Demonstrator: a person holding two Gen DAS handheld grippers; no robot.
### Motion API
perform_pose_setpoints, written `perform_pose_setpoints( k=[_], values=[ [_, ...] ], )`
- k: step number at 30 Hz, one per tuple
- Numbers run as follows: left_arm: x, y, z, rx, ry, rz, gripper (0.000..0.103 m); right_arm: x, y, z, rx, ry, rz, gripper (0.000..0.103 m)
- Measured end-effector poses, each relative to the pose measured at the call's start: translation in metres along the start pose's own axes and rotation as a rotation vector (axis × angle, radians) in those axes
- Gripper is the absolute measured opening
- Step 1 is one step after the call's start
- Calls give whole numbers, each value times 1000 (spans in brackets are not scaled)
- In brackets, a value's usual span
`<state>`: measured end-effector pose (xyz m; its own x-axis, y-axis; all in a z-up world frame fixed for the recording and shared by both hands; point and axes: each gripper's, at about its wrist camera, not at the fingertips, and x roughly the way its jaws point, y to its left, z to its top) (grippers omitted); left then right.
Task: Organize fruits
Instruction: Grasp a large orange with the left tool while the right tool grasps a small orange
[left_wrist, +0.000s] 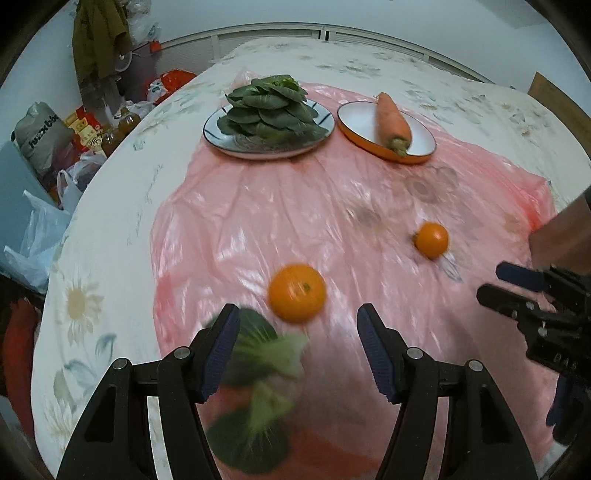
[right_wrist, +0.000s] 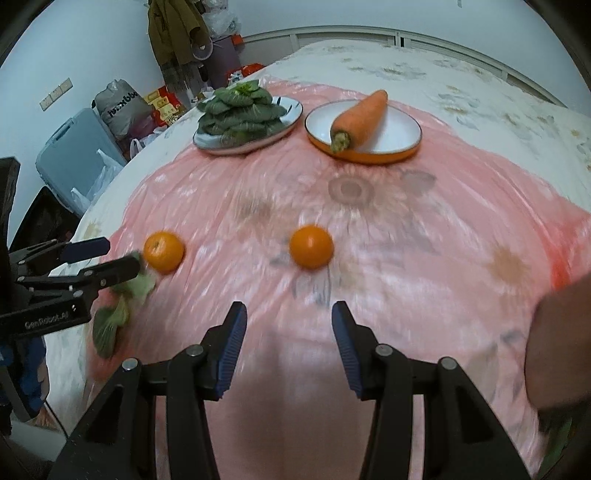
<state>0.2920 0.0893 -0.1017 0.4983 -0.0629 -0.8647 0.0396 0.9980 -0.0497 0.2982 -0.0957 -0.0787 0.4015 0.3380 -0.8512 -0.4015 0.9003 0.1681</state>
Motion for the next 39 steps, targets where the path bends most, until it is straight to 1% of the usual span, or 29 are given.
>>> perform_pose_setpoints(
  k=[3, 7, 10, 15, 21, 24, 25, 26, 27, 28, 30, 31, 34, 39],
  values=[
    [11, 4, 7, 14, 12, -24, 60, 16, -4, 16, -1, -9, 0, 67],
    [21, 4, 10, 57, 24, -32, 60, 37, -10, 27, 2, 5, -12, 67],
    [30, 3, 11, 71, 41, -33, 60, 48, -11, 32, 1, 15, -17, 67],
    [43, 3, 9, 89, 64, -24, 60, 65, -9, 39, -38, 48, -35, 67],
    [54, 1, 6, 123, 80, -15, 59, 78, -8, 39, -62, 86, -50, 66],
    [58, 1, 6, 129, 88, -17, 56, 81, -7, 39, -70, 92, -55, 65],
    [59, 0, 6, 137, 89, -18, 53, 83, -6, 39, -73, 96, -57, 65],
    [60, -3, 6, 151, 91, -19, 48, 84, -6, 38, -76, 99, -57, 65],
    [60, -5, 6, 162, 92, -21, 45, 85, -7, 38, -78, 102, -58, 64],
    [60, -7, 5, 175, 93, -25, 39, 86, -7, 38, -82, 105, -59, 61],
    [60, -10, 5, 187, 88, -24, 39, 86, -8, 38, -85, 107, -56, 53],
    [59, -8, 5, 182, 87, -31, 39, 85, -10, 38, -83, 104, -56, 44],
    [55, -4, 4, 167, 81, -47, 39, 83, -17, 37, -50, 95, -21, 44],
    [49, 2, 4, 155, 65, -50, 38, 79, -19, 37, -23, 79, -8, 44]
  ],
)
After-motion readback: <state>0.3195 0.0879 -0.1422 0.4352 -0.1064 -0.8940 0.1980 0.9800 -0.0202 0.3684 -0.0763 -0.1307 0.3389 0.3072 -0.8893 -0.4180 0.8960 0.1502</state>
